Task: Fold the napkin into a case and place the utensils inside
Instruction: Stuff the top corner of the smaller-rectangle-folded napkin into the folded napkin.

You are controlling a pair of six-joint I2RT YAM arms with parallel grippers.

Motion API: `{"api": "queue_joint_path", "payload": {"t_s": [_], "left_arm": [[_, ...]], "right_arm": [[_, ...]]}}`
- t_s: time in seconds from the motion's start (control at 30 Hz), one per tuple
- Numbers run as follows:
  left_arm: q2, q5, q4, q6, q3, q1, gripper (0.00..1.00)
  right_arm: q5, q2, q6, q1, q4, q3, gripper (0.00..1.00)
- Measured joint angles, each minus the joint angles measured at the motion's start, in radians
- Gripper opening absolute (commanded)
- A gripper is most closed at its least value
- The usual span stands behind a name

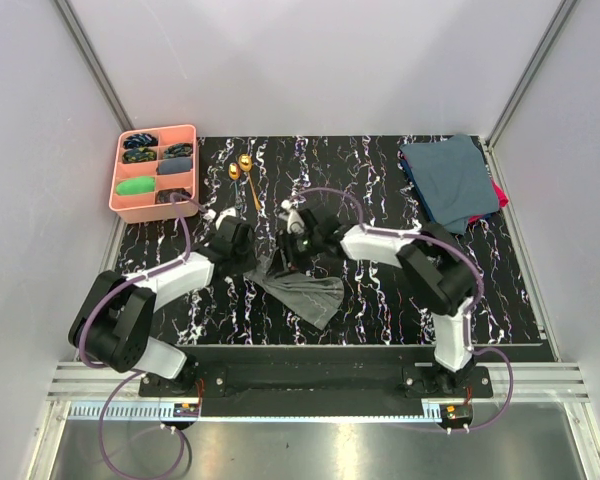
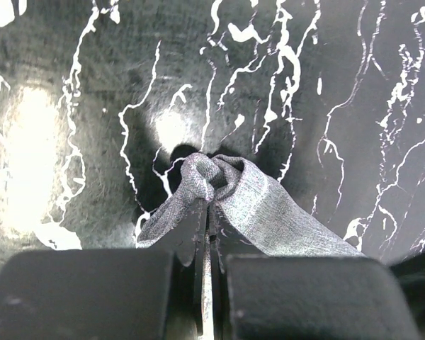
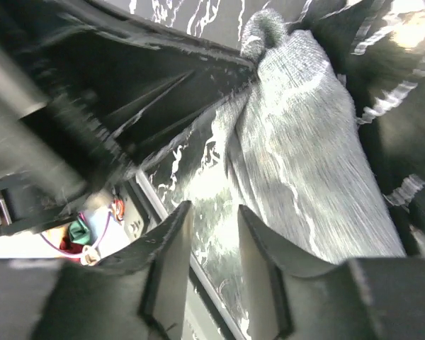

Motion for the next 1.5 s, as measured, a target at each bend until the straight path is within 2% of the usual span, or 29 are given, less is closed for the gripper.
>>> {"api": "queue_joint_path", "payload": {"t_s": [0.03,0.1,0.3,0.43,0.47,0.53,0.57,0.6,0.8,0.9,1.13,1.2,1.23,1.5], "left_arm": [[0.000,0.001,0.006,0.009,0.000,0.000,0.00],[0.000,0.004,0.006,0.034,0.007,0.000,0.00],[0.091,0.026,-0.003,0.115,0.133,0.000,0.03],[0.175,0.064,0.003,0.158,0.232,0.000,0.09],[0.193,0.073,0.000,0.164,0.253,0.000,0.19],[0.229,0.084,-0.010,0.177,0.296,0.000,0.25],[0.243,0.088,-0.016,0.180,0.314,0.000,0.33],[0.246,0.090,-0.020,0.184,0.321,0.000,0.37],[0.216,0.089,-0.056,0.190,0.322,0.000,0.54],[0.171,0.086,-0.086,0.188,0.322,0.000,0.59],[0.046,0.063,-0.127,0.183,0.316,0.000,0.49],[0.043,0.061,-0.134,0.183,0.306,0.000,0.45],[0.047,0.062,-0.137,0.183,0.299,0.000,0.40],[0.049,0.061,-0.135,0.142,0.201,-0.056,0.33]], "right_arm": [[0.002,-0.026,-0.007,-0.013,-0.013,-0.009,0.50],[0.007,-0.080,-0.025,-0.053,-0.037,-0.036,0.52],[0.040,-0.165,-0.085,-0.203,-0.092,-0.099,0.52],[0.061,-0.165,-0.109,-0.233,-0.122,-0.133,0.52],[0.061,-0.165,-0.113,-0.232,-0.130,-0.140,0.52],[0.060,-0.164,-0.118,-0.227,-0.138,-0.151,0.52],[0.060,-0.165,-0.121,-0.225,-0.140,-0.156,0.52],[0.060,-0.165,-0.123,-0.224,-0.140,-0.160,0.52],[0.049,-0.164,-0.112,-0.224,-0.113,-0.204,0.50],[0.037,-0.158,-0.087,-0.224,-0.078,-0.216,0.50],[0.024,-0.151,-0.039,-0.212,-0.015,-0.225,0.49],[0.025,-0.150,-0.026,-0.203,0.002,-0.225,0.49],[0.025,-0.150,-0.017,-0.198,0.012,-0.227,0.49],[0.026,-0.149,0.051,-0.177,0.077,-0.266,0.48]]}}
